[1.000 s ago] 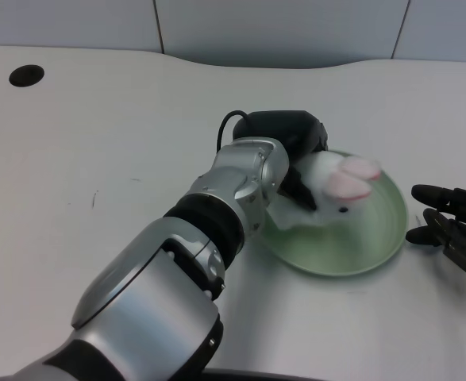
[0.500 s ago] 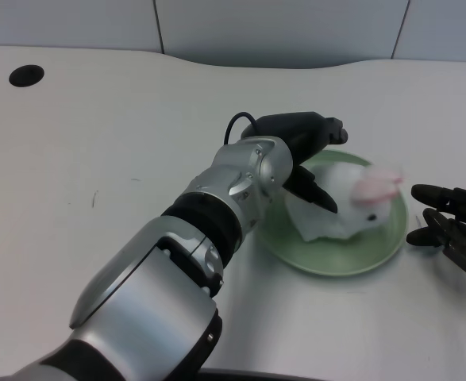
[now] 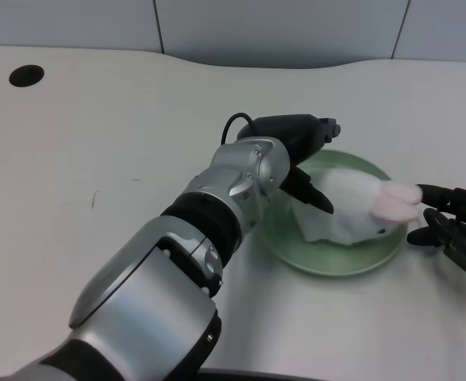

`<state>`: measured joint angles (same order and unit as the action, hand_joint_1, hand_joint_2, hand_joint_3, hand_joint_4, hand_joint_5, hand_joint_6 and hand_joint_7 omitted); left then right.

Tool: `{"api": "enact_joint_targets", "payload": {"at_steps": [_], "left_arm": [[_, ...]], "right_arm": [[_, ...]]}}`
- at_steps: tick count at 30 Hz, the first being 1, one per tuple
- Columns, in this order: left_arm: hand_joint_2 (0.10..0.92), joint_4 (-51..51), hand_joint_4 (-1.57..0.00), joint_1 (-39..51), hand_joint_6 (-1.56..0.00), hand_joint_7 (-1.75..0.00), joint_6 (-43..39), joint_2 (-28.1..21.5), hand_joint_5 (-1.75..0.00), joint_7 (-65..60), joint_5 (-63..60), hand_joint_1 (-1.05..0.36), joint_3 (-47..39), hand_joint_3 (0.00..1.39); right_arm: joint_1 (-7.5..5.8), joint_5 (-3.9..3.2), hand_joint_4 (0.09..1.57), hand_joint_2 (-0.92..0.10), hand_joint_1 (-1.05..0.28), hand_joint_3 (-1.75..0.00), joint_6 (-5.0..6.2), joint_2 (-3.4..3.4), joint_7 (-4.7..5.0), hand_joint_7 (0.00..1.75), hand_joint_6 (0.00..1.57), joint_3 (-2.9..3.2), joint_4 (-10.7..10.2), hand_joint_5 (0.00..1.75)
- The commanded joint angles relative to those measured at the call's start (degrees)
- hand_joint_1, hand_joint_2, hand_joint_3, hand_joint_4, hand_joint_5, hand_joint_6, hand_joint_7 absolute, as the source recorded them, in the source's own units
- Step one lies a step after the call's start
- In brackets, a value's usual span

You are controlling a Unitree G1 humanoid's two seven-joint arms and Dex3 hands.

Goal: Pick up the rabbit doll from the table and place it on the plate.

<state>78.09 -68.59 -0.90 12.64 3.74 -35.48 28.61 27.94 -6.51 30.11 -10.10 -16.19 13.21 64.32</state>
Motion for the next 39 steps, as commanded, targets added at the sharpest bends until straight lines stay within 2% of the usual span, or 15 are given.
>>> {"api": "enact_joint_targets", "payload": {"at_steps": [1, 4, 8, 11, 13, 15, 23, 26, 29, 30, 32, 34, 38, 39], "left_arm": [[0.864, -0.1, 0.0, -1.4, -0.14, 0.0, -0.6, -1.1, -0.06, 1.0, 0.5, -0.82, -0.6, 0.0], [0.869, -0.2, -0.01, -1.4, -0.14, 0.0, -0.8, -1.2, -0.07, 1.1, 0.7, -0.83, -0.8, 0.0], [0.91, -1.9, -0.04, -1.5, -0.17, -0.02, -6.4, -5.3, -0.1, 6.6, 9.1, -0.91, -9.0, 0.02], [0.92, -2.8, -0.06, -0.6, -0.13, 0.0, -8.7, -7.6, -0.11, 11.7, 14.3, -0.89, -13.7, 0.02], [0.921, -3.2, -0.04, 0.0, -0.11, 0.0, -9.6, -8.9, -0.1, 14.8, 17.0, -0.87, -16.1, 0.03], [0.921, -3.7, -0.02, 0.4, -0.08, 0.0, -9.9, -10.2, -0.09, 16.1, 18.0, -0.9, -17.0, 0.09], [0.921, -6.5, -0.07, 4.3, -0.12, -0.02, -12.9, -14.9, -0.13, 22.5, 23.7, -0.91, -21.7, 0.13], [0.921, -8.9, -0.11, 7.8, -0.15, -0.03, -14.0, -17.3, -0.16, 25.8, 27.0, -0.85, -24.3, 0.16], [0.921, -10.9, -0.15, 10.1, -0.18, -0.04, -14.7, -18.7, -0.19, 27.4, 28.2, -0.8, -25.0, 0.23], [0.921, -12.2, -0.11, 12.2, -0.2, -0.05, -14.5, -19.7, -0.46, 28.3, 30.0, -0.79, -26.4, 0.28], [0.921, -15.4, -0.19, 16.2, -0.29, -0.06, -13.4, -21.2, -0.61, 30.1, 33.0, -0.73, -28.6, 0.27], [0.921, -19.7, -0.27, 20.4, -0.38, -0.09, -11.7, -22.4, -0.67, 31.0, 35.1, -0.71, -29.8, 0.27], [0.921, -24.5, -0.31, 23.0, -0.42, -0.09, -9.1, -22.8, -0.69, 31.2, 36.1, -0.7, -29.5, 0.27], [0.921, -28.0, -0.34, 26.5, -0.46, -0.11, -7.3, -23.3, -0.75, 30.8, 37.3, -0.68, -30.4, 0.29]], "right_arm": [[-0.36, -0.75, 0.69, -0.92, -0.43, -0.26, -0.76, -0.44, 0.15, 0.01, 0.96, 0.5, -0.2, 0.9], [-0.36, -0.74, 0.69, -0.92, -0.43, -0.26, -0.86, -0.43, 0.28, 0.01, 0.96, 0.48, -0.3, 0.89], [0.38, -0.62, 0.69, -0.92, -0.43, -0.27, -0.83, -1.3, -0.27, 0.0, 0.94, 0.57, 0.8, 0.89], [0.77, -0.78, 0.69, -0.92, -0.43, -0.27, -0.86, -1.71, -0.64, 0.01, 0.95, 0.84, 1.4, 0.88], [0.98, -0.63, 0.68, -0.92, -0.43, -0.27, -0.75, -2.05, -0.69, 0.01, 0.95, 0.83, 1.8, 0.87], [1.21, -0.8, 0.68, -0.92, -0.42, -0.27, -0.54, -2.27, -1.13, 0.01, 0.95, 0.98, 2.2, 0.87], [1.83, -1.05, 0.7, -0.92, -0.44, -0.25, -0.9, -2.57, -1.59, 0.01, 0.96, 1.27, 3.0, 0.87], [2.02, -1.48, 0.7, -0.92, -0.44, -0.25, -1.21, -2.57, -1.92, 0.01, 0.96, 1.57, 3.3, 0.88], [2.11, -1.61, 0.69, -0.92, -0.42, -0.25, -1.41, -2.62, -2.2, 0.01, 0.95, 1.77, 3.4, 0.87], [2.17, -1.71, 0.7, -0.92, -0.42, -0.25, -1.46, -2.62, -2.34, 0.01, 0.96, 1.91, 3.3, 0.87], [2.3, -1.81, 0.71, -0.92, -0.43, -0.26, -1.77, -2.63, -2.46, 0.01, 0.96, 2.13, 3.2, 0.87], [2.39, -1.93, 0.72, -0.92, -0.43, -0.26, -1.92, -2.7, -2.75, 0.02, 0.97, 2.37, 3.1, 0.87], [2.43, -1.82, 0.74, -0.92, -0.43, -0.26, -1.93, -2.68, -2.98, 0.02, 0.97, 2.68, 3.1, 0.85], [2.44, -1.74, 0.74, -0.92, -0.43, -0.26, -2.03, -2.75, -2.87, 0.01, 0.97, 2.67, 3.1, 0.85]]}}
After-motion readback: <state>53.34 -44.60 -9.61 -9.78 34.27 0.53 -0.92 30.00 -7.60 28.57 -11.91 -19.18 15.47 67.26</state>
